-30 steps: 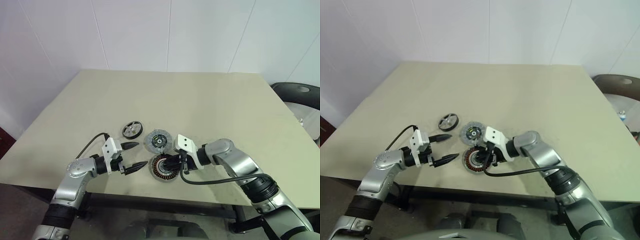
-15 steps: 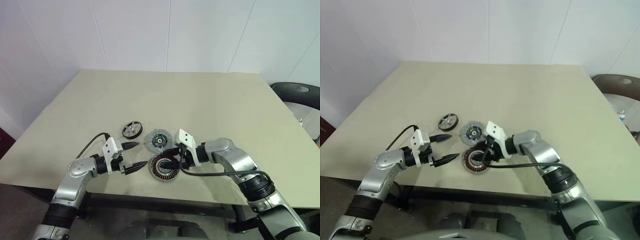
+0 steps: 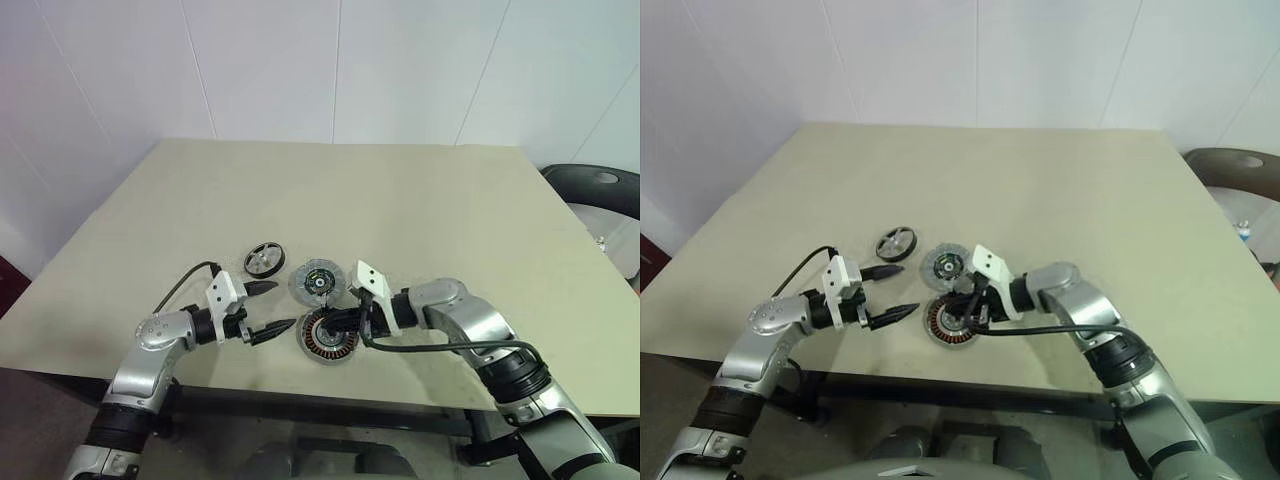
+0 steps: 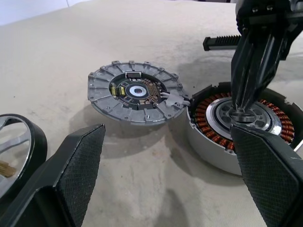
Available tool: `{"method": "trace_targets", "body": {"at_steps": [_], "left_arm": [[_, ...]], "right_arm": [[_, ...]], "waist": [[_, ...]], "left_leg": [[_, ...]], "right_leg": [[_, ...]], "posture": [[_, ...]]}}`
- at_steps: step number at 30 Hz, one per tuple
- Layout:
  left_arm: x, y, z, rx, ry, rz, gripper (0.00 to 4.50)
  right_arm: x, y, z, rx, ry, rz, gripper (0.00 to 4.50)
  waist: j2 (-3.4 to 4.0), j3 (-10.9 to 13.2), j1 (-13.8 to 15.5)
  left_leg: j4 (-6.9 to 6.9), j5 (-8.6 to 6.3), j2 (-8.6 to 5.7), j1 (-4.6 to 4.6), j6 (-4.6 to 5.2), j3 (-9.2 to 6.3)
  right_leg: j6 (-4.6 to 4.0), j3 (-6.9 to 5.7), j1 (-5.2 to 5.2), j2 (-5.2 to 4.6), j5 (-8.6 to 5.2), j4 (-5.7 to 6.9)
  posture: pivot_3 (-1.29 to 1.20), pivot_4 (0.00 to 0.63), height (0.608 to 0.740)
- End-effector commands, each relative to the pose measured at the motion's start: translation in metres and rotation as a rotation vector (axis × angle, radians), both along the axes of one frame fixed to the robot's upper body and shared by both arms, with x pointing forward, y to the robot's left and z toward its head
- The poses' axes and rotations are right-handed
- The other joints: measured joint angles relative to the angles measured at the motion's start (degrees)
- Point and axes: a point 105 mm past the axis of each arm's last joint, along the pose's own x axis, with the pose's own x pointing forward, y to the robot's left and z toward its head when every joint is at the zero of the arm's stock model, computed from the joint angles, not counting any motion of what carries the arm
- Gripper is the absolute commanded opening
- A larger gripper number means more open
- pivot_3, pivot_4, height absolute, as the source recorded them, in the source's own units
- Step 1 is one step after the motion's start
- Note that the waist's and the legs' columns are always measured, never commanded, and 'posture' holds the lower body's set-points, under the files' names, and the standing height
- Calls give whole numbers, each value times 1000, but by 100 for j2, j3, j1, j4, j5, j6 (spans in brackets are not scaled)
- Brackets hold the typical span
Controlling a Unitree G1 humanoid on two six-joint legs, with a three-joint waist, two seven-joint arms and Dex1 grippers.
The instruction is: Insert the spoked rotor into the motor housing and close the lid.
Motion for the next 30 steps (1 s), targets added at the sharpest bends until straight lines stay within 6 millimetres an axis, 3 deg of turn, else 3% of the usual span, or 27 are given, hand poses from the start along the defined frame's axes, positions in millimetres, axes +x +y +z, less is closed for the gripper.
{"method": "trace_targets", "body": {"at_steps": [1,6,15,23,30], "left_arm": [[2,-3,9,0,-45,-9,4500],[2,-3,7,2,-43,-4,4500],[3,-3,6,5,-44,0,4500],[4,-2,2,5,-42,1,4500],[4,0,1,9,-42,2,4500]], "right_arm": [[0,6,7,14,-42,8,43],[1,6,3,-8,-46,-2,43],[2,-14,-18,-159,-49,3,43],[-5,-9,-16,-113,-4,27,43],[-5,-19,-21,-146,8,20,43]], "waist": [[0,0,0],[0,0,1],[0,-2,12],[-4,-5,7],[-5,-6,8]], "left_leg": [[0,0,0,0,0,0],[2,0,0,0,0,0],[2,0,-1,8,0,1],[6,0,-1,19,0,2],[3,0,0,19,0,2]], "right_leg": [[0,0,0,0,0,0],[0,0,1,0,0,0],[1,0,8,0,0,0],[1,0,18,-1,1,0],[2,0,16,-1,2,-1]], "posture": [[0,0,740],[0,0,740],[0,0,740],[0,0,740],[0,0,740]]}}
